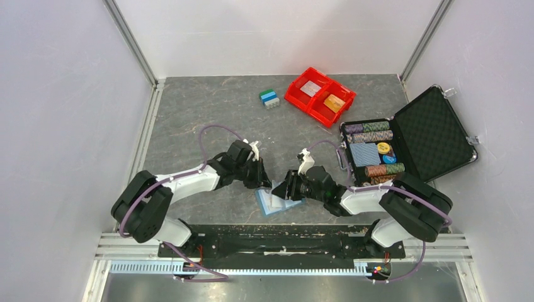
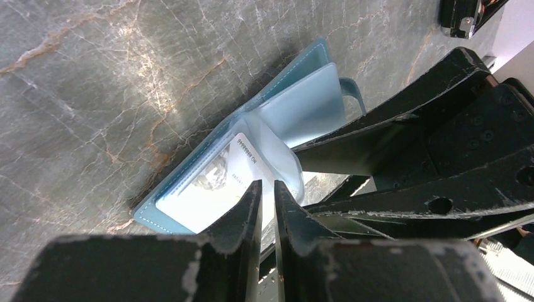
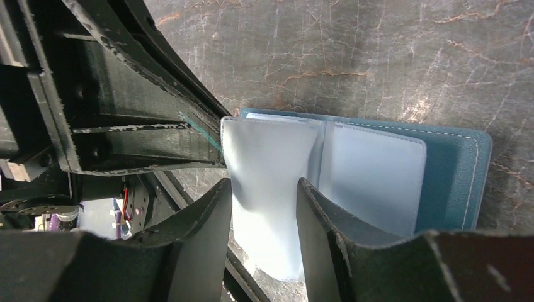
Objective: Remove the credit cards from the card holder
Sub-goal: Remove the credit card from the card holder.
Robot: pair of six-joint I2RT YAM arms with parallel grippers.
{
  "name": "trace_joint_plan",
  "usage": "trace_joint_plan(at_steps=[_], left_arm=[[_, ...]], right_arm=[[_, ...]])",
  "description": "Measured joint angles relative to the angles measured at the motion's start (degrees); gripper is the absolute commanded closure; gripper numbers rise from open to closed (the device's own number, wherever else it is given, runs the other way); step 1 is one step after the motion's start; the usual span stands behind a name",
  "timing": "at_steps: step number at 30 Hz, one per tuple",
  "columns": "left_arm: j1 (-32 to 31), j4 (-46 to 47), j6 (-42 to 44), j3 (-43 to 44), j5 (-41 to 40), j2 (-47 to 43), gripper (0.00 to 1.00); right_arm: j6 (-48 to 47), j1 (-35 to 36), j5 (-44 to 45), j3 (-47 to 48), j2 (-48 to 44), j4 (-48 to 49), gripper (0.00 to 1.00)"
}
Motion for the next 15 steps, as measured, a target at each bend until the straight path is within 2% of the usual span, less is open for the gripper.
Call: trace_joint_plan(at_steps=[2,8,15], left_arm=[[-0.07,0.46,-0.02,0.0,0.61,0.57,0.81],[-0.96,2.03,-0.68,0.0,1.79,0.87,0.81],[-2.27,6.25,-2.8,-0.09,2.93,1.68,0.8]], right_arm=[[-0.17,0.0,0.04,0.0,-0.37,-0.26,0.54],[-2.95,0.0,1.22,1.2,-4.04,-6.99,0.37],[-8.39,0.0,6.62,4.31,-13.14,-19.71,0.31]])
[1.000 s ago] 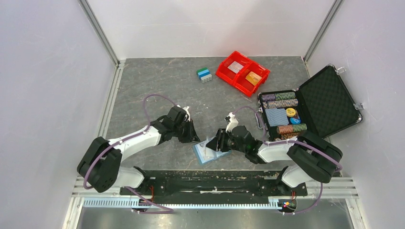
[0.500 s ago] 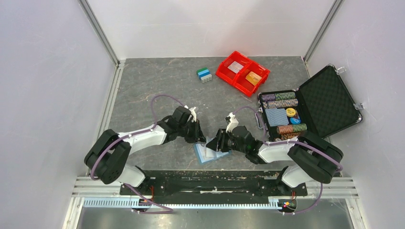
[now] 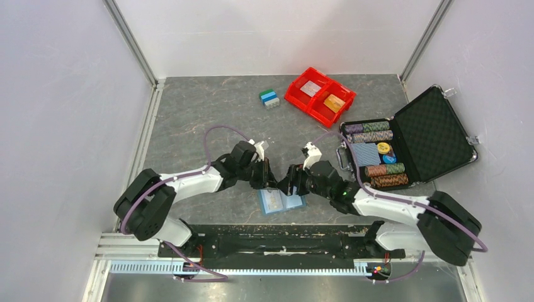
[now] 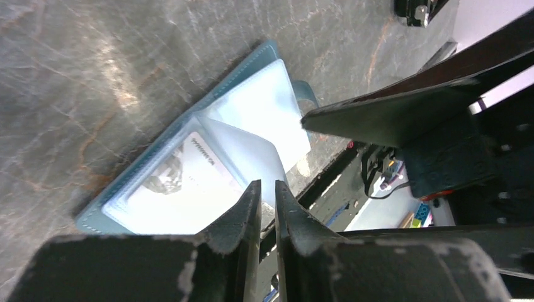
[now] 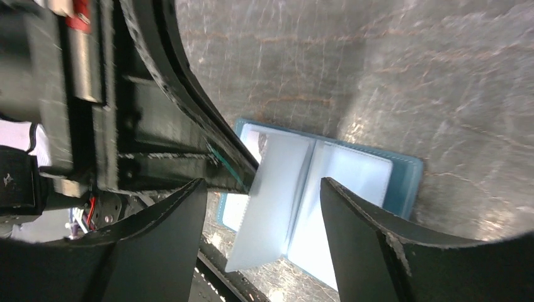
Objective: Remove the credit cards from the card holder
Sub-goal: Remove the credit card from the card holder.
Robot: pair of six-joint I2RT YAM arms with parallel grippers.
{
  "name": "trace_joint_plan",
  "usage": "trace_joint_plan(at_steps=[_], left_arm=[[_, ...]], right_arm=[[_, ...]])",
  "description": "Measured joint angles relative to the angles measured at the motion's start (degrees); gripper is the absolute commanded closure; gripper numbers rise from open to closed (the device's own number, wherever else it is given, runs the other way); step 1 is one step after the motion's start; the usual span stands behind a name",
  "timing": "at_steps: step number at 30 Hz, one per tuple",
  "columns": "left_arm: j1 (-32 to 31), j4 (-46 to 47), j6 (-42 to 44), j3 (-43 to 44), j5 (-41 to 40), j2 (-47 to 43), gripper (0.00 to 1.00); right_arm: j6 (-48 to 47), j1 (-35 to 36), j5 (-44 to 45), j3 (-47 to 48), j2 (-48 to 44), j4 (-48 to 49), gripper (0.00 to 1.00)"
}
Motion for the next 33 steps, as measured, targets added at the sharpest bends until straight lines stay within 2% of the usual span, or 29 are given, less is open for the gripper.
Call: trace_joint_plan(at_steps=[5,12,18,33], left_arm=[[-1.92,1.31,-0.61,0.04,0.92,1.55,0.78],[-3.23,1.66,-1.25,0.39,0.87,4.52,0.77],[-3.23,2.29,-1.49,0.57,0.33,4.48,0.76],[-2.99,2.43,-1.46,3.19,-1.55,9.03,0.75]], right_arm=[[-3.87,-0.04,4.68,0.9,-7.96,-6.88,0.33],[-6.91,-0.04,5.97,0.9,-15.47,-11.06,0.48],[-6.49,-0.04,2.05,0.09,-16.24,-9.16,0.61],[-4.39,0.02,-2.84,-0.57,-14.01,-5.29,0.67]])
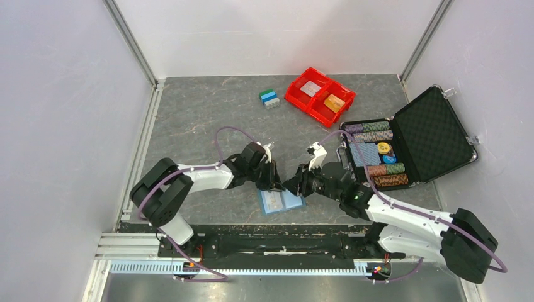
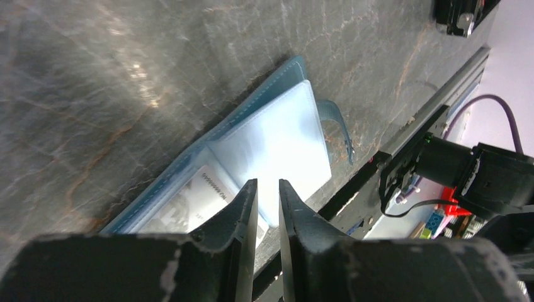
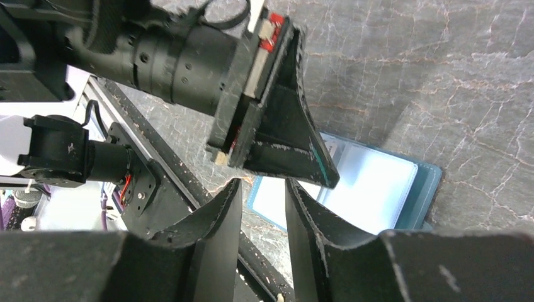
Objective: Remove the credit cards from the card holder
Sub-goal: Remove the credit card from the card holder.
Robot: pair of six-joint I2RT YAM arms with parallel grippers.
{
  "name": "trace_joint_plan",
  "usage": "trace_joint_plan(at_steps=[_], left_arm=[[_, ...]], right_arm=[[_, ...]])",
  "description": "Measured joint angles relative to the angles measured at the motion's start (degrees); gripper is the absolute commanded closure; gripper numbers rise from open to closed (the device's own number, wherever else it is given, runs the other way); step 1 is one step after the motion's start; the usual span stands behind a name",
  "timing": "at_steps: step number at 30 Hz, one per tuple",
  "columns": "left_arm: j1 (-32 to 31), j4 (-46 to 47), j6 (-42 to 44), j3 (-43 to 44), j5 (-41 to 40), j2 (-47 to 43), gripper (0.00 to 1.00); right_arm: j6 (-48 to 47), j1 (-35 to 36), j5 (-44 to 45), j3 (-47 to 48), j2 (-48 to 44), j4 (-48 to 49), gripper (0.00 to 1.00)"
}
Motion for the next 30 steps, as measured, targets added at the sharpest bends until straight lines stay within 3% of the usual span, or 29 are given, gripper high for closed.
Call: trace_joint_plan(at_steps=[4,14,23,30], left_arm=[[2.16,-2.36,-0.02,0.09,-1.49,-2.54,0.72],[6.19,-10.32,0.02,-2.95,-6.8,-19.58,0.75],[6.19,-11.41,-0.02,-11.96,-5.99,-21.18,0.82],[6.19,-5.7,-0.22,-13.33,-2.38,-19.58,0.85]], right_arm=[[0.44,0.37,-0.81,-0.11,2.8,0.83,0.67],[2.12,0.37,-4.59,-1.07,13.4,6.4,0.71],[2.91,-2.49,-8.37,-0.66,18.97,8.02,0.73],[3.91,-2.97,-10.56,-0.31,23.02,9.68,0.74]])
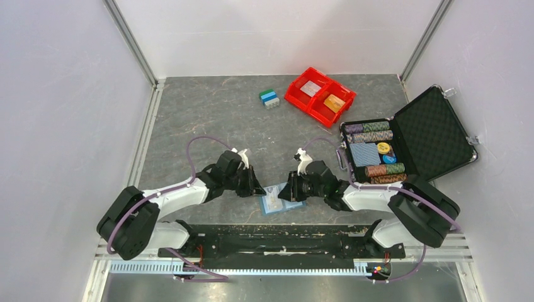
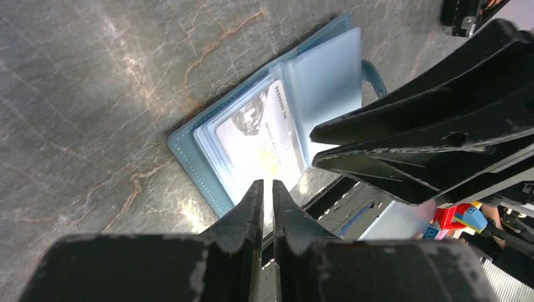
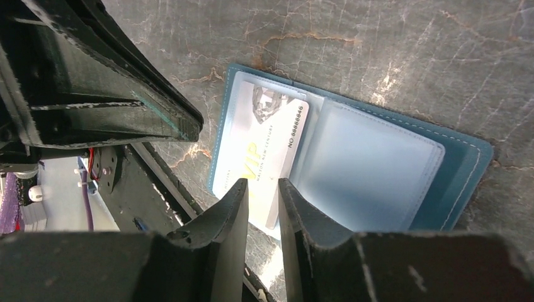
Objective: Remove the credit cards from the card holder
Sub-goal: Remove the credit card from the card holder.
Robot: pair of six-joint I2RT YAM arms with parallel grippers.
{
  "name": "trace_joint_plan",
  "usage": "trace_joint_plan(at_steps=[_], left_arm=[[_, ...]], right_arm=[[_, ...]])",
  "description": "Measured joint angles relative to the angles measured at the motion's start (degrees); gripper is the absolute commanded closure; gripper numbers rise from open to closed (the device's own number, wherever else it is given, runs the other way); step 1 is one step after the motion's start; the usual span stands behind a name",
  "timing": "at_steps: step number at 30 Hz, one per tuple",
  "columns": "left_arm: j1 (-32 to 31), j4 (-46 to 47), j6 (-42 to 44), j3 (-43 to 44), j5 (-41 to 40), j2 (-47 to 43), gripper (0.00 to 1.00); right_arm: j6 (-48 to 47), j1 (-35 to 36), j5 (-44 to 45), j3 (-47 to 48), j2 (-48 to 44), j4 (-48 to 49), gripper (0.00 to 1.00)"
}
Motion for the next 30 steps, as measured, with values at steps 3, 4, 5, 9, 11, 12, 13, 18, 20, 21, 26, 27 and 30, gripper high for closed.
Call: trace_joint_plan(at_steps=[3,4,5,9,11,12,13,18,20,21,26,27,30], left_arm=[[0.0,2.36,0.0,-0.26,0.76,0.94,0.87],[0.0,3.15,-0.02,-0.5,1.03,1.44,0.87],[0.0,3.58,-0.02,-0.68,1.25,1.9,0.87],[0.0,4.92,-0.04,-2.1,1.38,4.04,0.87],[0.0,5.6,-0.24,-2.91,1.4,4.87,0.87],[0.0,6.16,-0.52,-3.34,1.55,5.35,0.87],[0.0,6.49,-0.79,-3.48,1.81,5.68,0.87],[0.0,8.55,-1.31,-3.58,2.64,6.73,0.87],[0.0,8.7,-1.31,-3.65,2.64,6.73,0.87],[0.0,8.68,-1.31,-3.65,2.64,6.73,0.87],[0.0,8.7,-1.31,-3.65,2.64,6.97,0.87],[0.0,8.61,-1.31,-3.65,2.6,7.02,0.87],[0.0,8.55,-1.31,-3.65,2.6,7.19,0.87]], right_arm=[[0.28,0.0,-0.7,0.0,1.7,0.92,0.74],[0.42,0.0,-0.87,0.0,2.23,1.01,0.74],[0.57,-0.04,-0.96,0.0,2.67,1.07,0.74],[1.09,-0.07,-1.11,-0.02,3.45,2.12,0.72],[1.22,-0.09,-1.11,-0.02,3.56,2.8,0.72],[1.25,-0.11,-1.11,-0.02,3.78,3.26,0.72],[1.27,-0.11,-1.14,-0.02,4.0,3.54,0.72],[1.68,-0.31,-1.14,-0.02,5.27,4.09,0.7],[1.9,-0.33,-1.05,-0.02,5.29,4.11,0.7],[1.92,-0.33,-0.94,-0.02,5.29,4.11,0.7],[1.81,-0.37,0.5,-0.02,4.22,2.54,0.69],[1.66,-0.37,0.92,-0.02,3.89,2.05,0.69],[1.38,-0.35,1.53,0.0,3.32,1.18,0.69]])
